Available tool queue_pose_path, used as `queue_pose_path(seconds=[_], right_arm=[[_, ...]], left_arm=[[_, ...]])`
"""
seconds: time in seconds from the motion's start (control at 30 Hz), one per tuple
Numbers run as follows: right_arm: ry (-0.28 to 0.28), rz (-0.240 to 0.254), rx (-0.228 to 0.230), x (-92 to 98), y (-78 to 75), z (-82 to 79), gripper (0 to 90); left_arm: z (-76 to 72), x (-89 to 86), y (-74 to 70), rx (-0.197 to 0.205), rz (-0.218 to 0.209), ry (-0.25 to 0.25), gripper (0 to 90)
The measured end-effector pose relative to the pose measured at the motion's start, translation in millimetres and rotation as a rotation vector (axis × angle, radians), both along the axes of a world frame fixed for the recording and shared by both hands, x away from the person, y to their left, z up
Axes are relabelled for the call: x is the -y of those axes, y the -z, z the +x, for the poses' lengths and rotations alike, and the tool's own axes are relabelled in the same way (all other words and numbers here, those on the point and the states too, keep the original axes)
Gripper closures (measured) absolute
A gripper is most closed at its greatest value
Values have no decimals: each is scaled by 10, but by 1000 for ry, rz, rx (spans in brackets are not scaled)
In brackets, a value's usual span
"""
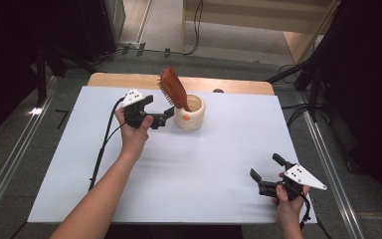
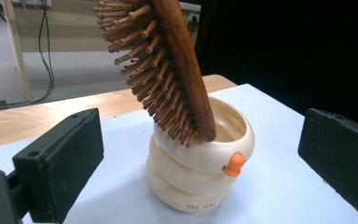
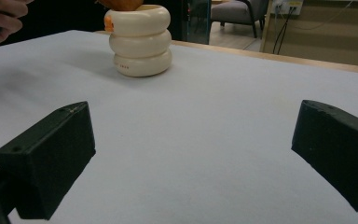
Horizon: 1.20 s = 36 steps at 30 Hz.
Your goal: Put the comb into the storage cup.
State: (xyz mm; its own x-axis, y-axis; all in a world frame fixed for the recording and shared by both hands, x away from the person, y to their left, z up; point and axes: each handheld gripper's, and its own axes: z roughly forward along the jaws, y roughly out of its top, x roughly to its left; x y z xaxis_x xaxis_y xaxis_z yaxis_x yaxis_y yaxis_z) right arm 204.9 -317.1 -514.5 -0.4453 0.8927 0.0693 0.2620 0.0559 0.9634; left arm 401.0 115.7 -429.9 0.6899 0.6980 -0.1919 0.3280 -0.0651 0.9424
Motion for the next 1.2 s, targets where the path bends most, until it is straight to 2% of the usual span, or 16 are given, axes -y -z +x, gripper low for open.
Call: queue_pose_path(seconds=[0.4, 0.83, 1.2], right_arm=[[2, 0, 0, 0, 1, 0, 0], [5, -2, -2, -2, -1, -5, 0], [5, -4, -2, -4, -1, -8, 0]], left_arm=[[-197, -216, 11, 11, -19, 2, 5], [-433, -371, 32, 39, 13, 14, 5], [-658, -538, -11, 73, 8, 12, 5]])
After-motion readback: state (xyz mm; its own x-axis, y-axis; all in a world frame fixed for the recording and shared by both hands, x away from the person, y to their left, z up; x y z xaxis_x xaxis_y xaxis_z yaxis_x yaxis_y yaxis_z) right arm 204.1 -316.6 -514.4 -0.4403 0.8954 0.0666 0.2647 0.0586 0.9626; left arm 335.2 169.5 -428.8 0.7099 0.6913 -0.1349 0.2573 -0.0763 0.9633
